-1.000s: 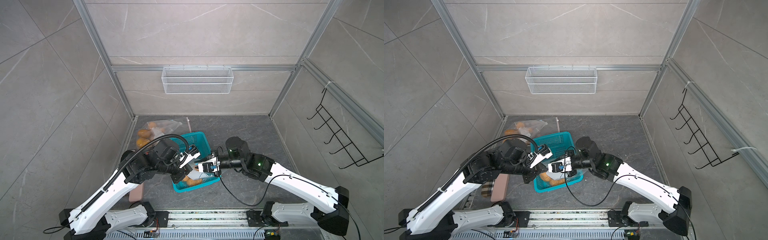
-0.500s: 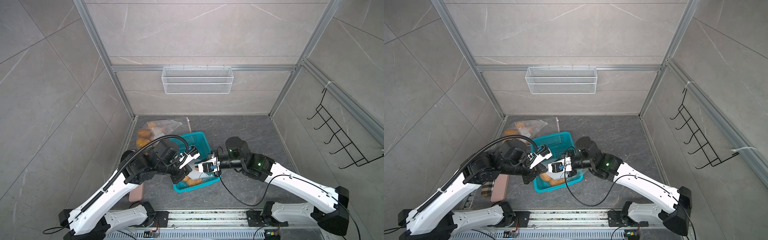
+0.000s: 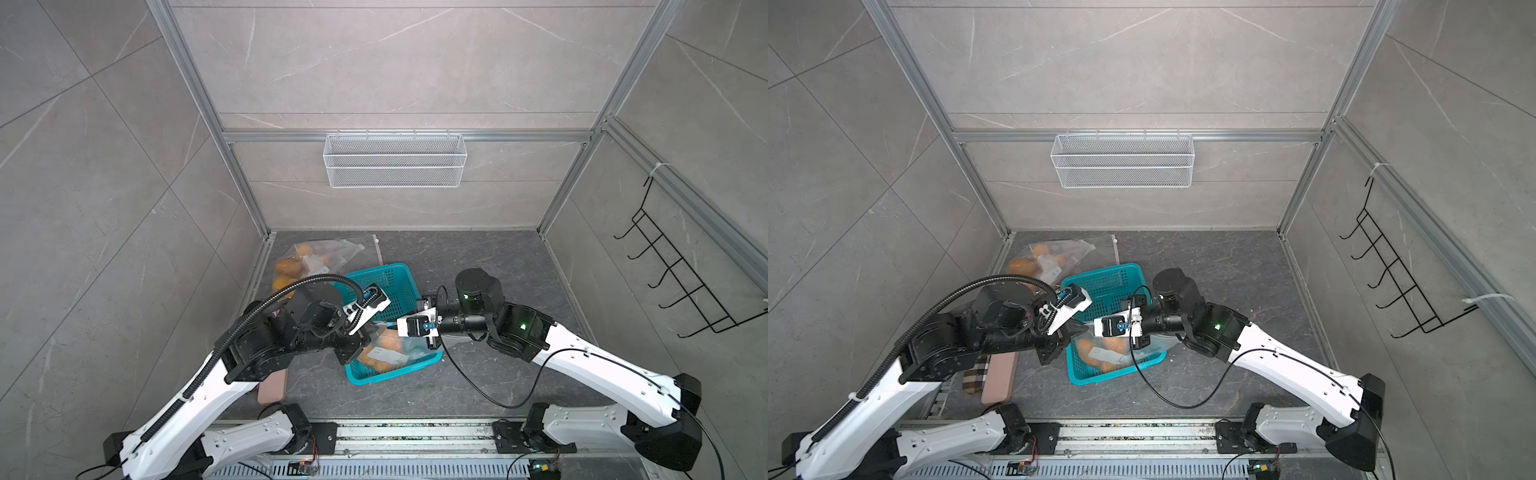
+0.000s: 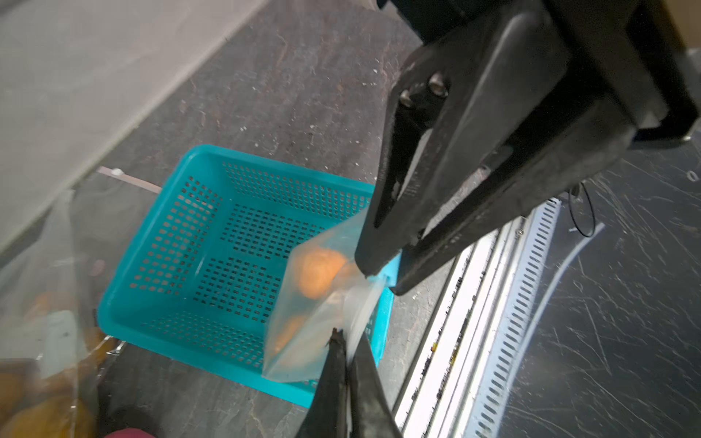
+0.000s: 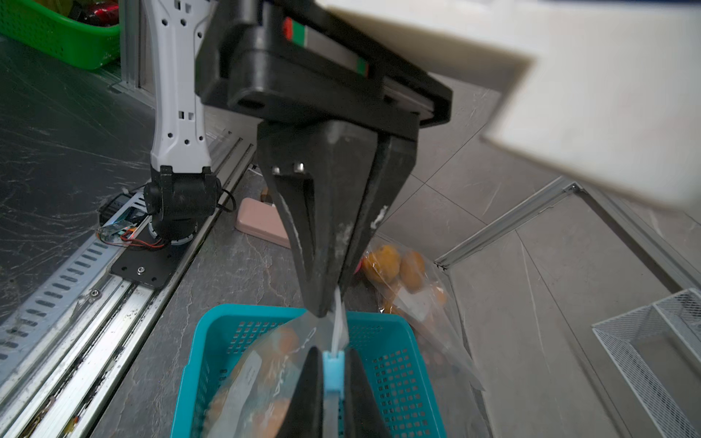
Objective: Put the potatoes into a zipper bag and zip it
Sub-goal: Zip the zipper on the zipper food storage bag.
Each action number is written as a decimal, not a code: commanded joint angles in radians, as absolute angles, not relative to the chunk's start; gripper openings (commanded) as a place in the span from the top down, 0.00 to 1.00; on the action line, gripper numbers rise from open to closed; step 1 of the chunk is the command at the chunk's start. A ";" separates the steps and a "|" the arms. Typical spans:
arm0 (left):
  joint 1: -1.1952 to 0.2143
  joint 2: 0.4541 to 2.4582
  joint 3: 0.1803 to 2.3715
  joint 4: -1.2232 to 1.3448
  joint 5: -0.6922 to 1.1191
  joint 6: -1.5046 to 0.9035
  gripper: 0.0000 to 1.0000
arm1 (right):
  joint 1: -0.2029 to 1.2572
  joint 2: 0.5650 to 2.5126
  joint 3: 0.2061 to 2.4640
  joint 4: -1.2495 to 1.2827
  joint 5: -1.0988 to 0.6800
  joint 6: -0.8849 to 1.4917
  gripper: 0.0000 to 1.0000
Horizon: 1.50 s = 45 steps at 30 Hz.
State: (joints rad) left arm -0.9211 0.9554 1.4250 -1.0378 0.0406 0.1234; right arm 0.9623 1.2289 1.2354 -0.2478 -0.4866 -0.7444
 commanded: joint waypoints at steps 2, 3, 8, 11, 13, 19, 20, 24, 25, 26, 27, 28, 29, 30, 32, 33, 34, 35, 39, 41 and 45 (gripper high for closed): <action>-0.914 0.887 1.476 -1.018 -0.094 0.161 1.00 | 0.964 1.228 1.274 -0.245 -0.500 -0.660 0.92; -0.914 0.875 1.476 -1.014 -0.096 0.165 1.00 | 0.965 1.227 1.274 -0.245 -0.497 -0.654 0.92; -0.914 0.840 1.466 -1.001 -0.133 0.171 1.00 | 0.964 1.210 1.273 -0.280 -0.490 -0.650 0.92; -0.914 0.828 1.461 -1.001 -0.155 0.171 1.00 | 0.963 1.184 1.258 -0.309 -0.456 -0.655 0.92; -0.914 0.818 1.451 -0.994 -0.169 0.173 1.00 | 0.963 1.163 1.242 -0.322 -0.434 -0.646 0.92; -0.914 0.779 1.409 -0.949 -0.213 0.168 1.00 | 0.963 1.086 1.192 -0.403 -0.385 -0.641 0.92; -0.914 0.772 1.402 -0.943 -0.216 0.167 1.00 | 0.964 1.069 1.178 -0.412 -0.373 -0.641 0.92; -0.914 0.771 1.394 -0.942 -0.227 0.165 1.00 | 0.963 1.024 1.159 -0.453 -0.345 -0.637 0.92; -0.914 0.771 1.396 -0.946 -0.232 0.164 1.00 | 0.964 1.017 1.158 -0.463 -0.342 -0.635 0.92; -0.914 0.771 1.397 -0.946 -0.238 0.164 1.00 | 0.965 1.012 1.159 -0.473 -0.340 -0.634 0.92; -0.914 0.770 1.396 -0.946 -0.244 0.163 1.00 | 0.964 1.007 1.161 -0.481 -0.336 -0.634 0.92; -0.914 0.769 1.397 -0.946 -0.250 0.163 1.00 | 0.963 1.002 1.162 -0.491 -0.332 -0.634 0.92; -0.914 0.770 1.397 -0.948 -0.254 0.161 1.00 | 0.963 0.998 1.167 -0.506 -0.330 -0.635 0.92; -0.914 0.769 1.398 -0.951 -0.257 0.161 1.00 | 0.964 0.993 1.171 -0.519 -0.326 -0.635 0.92; -0.914 0.764 1.398 -0.954 -0.262 0.158 1.00 | 0.964 0.982 1.176 -0.548 -0.317 -0.639 0.92; -0.914 0.761 1.396 -0.955 -0.262 0.157 1.00 | 0.963 0.976 1.180 -0.565 -0.315 -0.641 0.92; -0.914 0.757 1.394 -0.954 -0.262 0.156 1.00 | 0.963 0.969 1.183 -0.583 -0.308 -0.644 0.92; -0.914 0.755 1.393 -0.955 -0.264 0.154 1.00 | 0.964 0.959 1.183 -0.600 -0.301 -0.646 0.92; -0.914 0.753 1.387 -0.953 -0.263 0.152 1.00 | 0.964 0.909 1.172 -0.650 -0.268 -0.646 0.92; -0.914 0.755 1.387 -0.952 -0.264 0.153 1.00 | 0.963 0.882 1.163 -0.671 -0.245 -0.644 0.92; -0.914 0.755 1.381 -0.948 -0.263 0.152 1.00 | 0.963 0.841 1.142 -0.709 -0.219 -0.637 0.92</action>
State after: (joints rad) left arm -0.9230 0.7773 1.3746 -0.9775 -0.1593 0.1581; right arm 0.9684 0.8757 1.1675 -0.5850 -0.2691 -0.6495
